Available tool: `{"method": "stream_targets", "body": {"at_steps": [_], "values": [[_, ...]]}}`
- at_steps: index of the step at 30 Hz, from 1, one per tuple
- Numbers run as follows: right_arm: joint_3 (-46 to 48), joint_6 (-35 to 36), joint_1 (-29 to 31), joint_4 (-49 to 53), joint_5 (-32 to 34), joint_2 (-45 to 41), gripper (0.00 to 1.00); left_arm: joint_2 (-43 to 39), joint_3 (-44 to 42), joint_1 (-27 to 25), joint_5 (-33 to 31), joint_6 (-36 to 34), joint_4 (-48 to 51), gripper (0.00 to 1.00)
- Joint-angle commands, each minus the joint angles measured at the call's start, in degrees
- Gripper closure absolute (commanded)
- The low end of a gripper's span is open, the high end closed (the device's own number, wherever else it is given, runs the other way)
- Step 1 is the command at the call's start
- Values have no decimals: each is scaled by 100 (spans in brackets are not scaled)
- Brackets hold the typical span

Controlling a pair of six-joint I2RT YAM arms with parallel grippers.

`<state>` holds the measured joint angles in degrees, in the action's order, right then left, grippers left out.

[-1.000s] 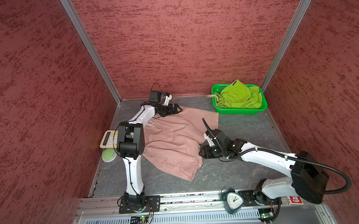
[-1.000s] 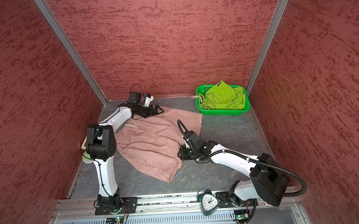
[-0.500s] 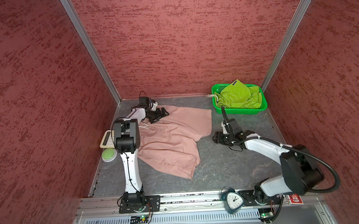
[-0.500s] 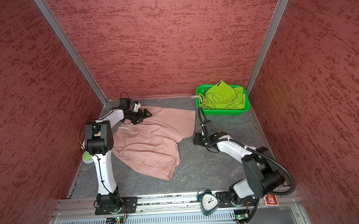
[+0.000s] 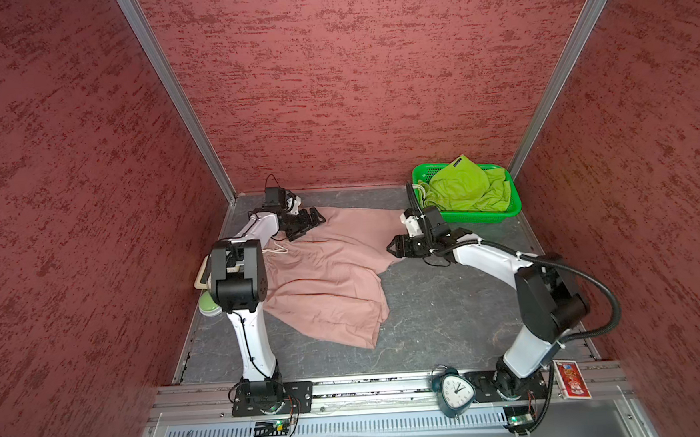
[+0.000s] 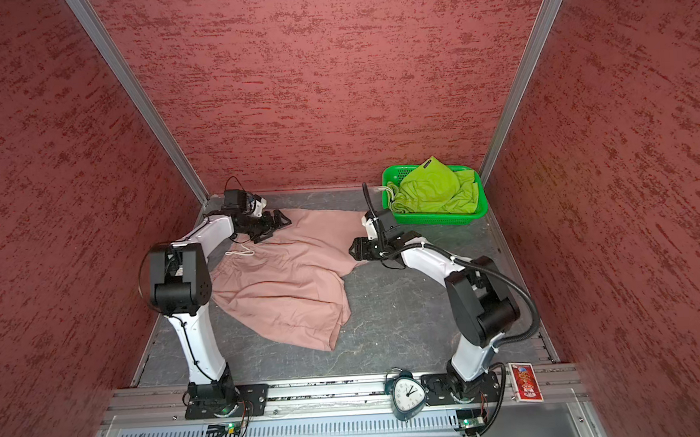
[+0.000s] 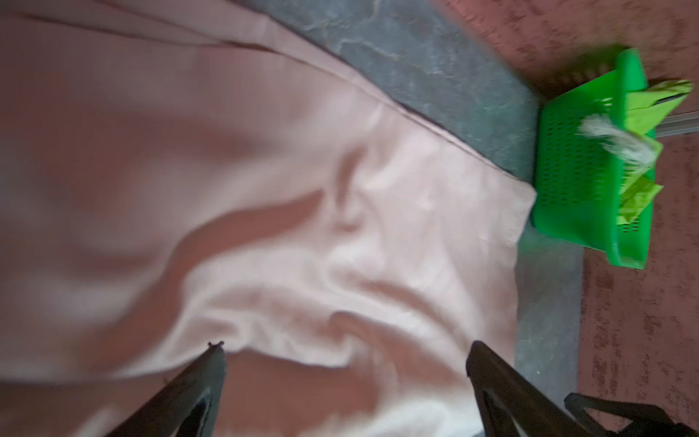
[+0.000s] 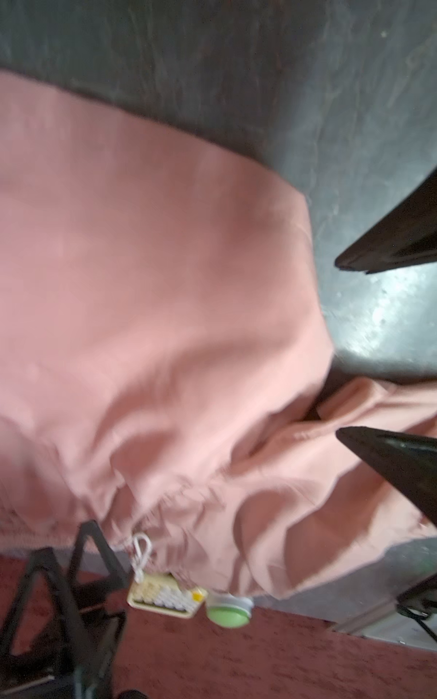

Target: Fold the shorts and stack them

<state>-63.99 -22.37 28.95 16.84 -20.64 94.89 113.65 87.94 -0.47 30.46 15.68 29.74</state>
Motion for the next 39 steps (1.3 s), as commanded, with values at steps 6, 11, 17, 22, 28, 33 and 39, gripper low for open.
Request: {"method": "stream_targets", "body": {"at_steps": [6,11,17,22,28,33,39], "values": [[457,-386,1877,941,-177,67,38,-2362,-745,158,-1001,-11,558,1],[486,-571,2176,1099,481,193,35,-3161,-1463,261,-1053,-74,671,1],[565,-733,1904,555,697,567,32,-3533,-2191,363,-767,57,527,1],[404,-685,1895,659,914,1085,32,-3596,-2414,363,-668,84,520,1],[517,-611,1449,340,1095,1207,57,-3622,-2505,363,-587,73,551,1],[164,-75,605,342,1268,1424,76,-3774,-2826,254,-484,196,466,1],[-689,691,-31,714,1484,1603,75,-3806,-3151,67,-493,261,454,1]]}}
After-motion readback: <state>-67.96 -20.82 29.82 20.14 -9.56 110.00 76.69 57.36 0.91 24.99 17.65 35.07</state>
